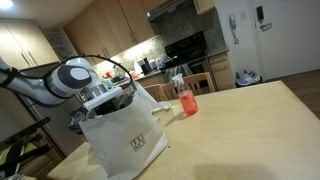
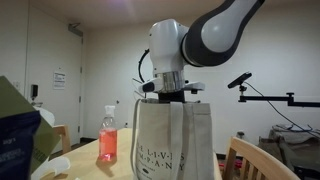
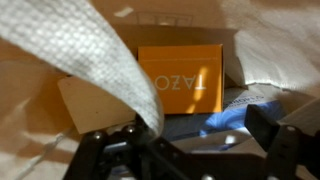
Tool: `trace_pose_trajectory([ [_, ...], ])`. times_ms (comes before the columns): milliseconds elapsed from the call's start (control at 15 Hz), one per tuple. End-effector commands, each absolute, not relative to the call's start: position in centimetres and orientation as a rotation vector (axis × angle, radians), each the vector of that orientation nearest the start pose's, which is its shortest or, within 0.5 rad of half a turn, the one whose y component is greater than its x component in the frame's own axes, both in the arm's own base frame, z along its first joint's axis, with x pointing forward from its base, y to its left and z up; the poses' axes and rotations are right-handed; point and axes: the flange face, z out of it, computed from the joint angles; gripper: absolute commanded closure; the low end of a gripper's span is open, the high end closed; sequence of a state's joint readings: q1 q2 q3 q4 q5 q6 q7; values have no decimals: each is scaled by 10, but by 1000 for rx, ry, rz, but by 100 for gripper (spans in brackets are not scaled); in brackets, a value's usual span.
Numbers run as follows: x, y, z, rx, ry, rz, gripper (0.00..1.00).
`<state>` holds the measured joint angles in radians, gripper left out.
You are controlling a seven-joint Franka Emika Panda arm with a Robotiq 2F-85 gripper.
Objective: Move the bag slightly forward, take out the TAZO box, and put it on the table
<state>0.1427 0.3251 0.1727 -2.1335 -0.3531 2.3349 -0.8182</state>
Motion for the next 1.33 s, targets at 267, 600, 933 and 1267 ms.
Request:
trace_pose_trajectory([
  [267,519,177,291,-2576,-2202,200,0],
  [600,511,175,304,-2621,-2203,143,0],
  [933,507,166,302,-2667,-2199,148,0],
  [1267,513,166,297,-2684,-2220,156,0],
])
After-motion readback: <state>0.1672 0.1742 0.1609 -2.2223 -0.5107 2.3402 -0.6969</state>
